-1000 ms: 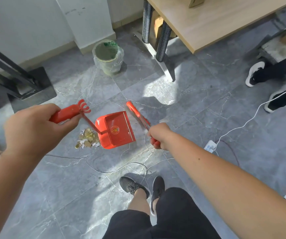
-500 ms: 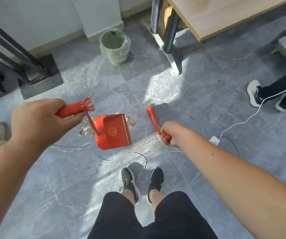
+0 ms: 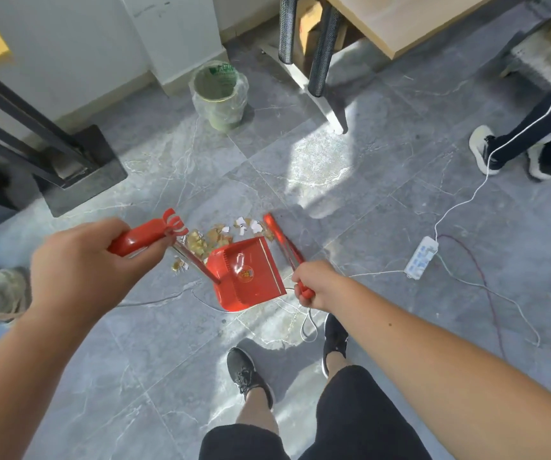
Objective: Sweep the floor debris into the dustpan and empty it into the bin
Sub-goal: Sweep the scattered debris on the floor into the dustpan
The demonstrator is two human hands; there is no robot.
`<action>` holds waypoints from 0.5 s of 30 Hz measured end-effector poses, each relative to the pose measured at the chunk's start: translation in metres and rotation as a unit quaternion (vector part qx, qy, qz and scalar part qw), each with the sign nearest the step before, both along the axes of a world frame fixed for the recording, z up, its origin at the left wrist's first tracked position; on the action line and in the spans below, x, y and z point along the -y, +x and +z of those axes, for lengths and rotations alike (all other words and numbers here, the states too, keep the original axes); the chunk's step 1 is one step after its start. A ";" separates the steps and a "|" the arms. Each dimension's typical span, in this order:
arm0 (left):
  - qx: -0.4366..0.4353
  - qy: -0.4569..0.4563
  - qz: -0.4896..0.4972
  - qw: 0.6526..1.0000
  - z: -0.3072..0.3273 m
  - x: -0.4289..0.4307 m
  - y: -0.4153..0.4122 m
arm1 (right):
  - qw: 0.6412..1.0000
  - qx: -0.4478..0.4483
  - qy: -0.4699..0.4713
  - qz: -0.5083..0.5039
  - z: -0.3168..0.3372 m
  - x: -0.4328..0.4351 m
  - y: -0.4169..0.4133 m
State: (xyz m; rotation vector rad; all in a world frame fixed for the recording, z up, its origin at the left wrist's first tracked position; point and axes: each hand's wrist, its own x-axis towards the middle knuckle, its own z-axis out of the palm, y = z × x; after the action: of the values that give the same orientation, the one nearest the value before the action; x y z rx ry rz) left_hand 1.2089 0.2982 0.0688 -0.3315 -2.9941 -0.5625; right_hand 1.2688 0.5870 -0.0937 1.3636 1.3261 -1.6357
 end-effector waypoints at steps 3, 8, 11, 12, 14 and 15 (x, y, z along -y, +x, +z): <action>0.015 0.018 -0.006 1.000 0.000 0.032 0.001 | 0.999 -0.003 -0.020 -0.029 0.004 0.039 0.010; 0.017 0.029 -0.039 0.999 0.004 0.068 0.000 | 0.996 -0.005 -0.069 -0.063 0.015 0.063 0.005; 0.020 0.015 -0.038 0.999 0.002 0.081 -0.001 | 0.993 -0.006 -0.093 -0.072 0.024 0.047 -0.002; 0.022 0.014 -0.035 0.999 0.001 0.083 0.000 | 0.993 -0.007 -0.095 -0.069 0.028 0.042 -0.001; 0.018 0.016 -0.036 0.999 -0.002 0.087 0.002 | 0.994 -0.010 -0.086 -0.059 0.034 0.032 0.002; 0.017 0.016 -0.040 0.999 -0.003 0.089 0.004 | 0.996 -0.011 -0.075 -0.053 0.037 0.029 0.005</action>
State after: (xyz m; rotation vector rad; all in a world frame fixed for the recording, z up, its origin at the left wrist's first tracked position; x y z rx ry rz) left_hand 1.2130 0.2089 0.0659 -0.4468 -3.0120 -0.6290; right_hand 1.2738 0.5577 -0.0570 1.3489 1.1344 -1.7878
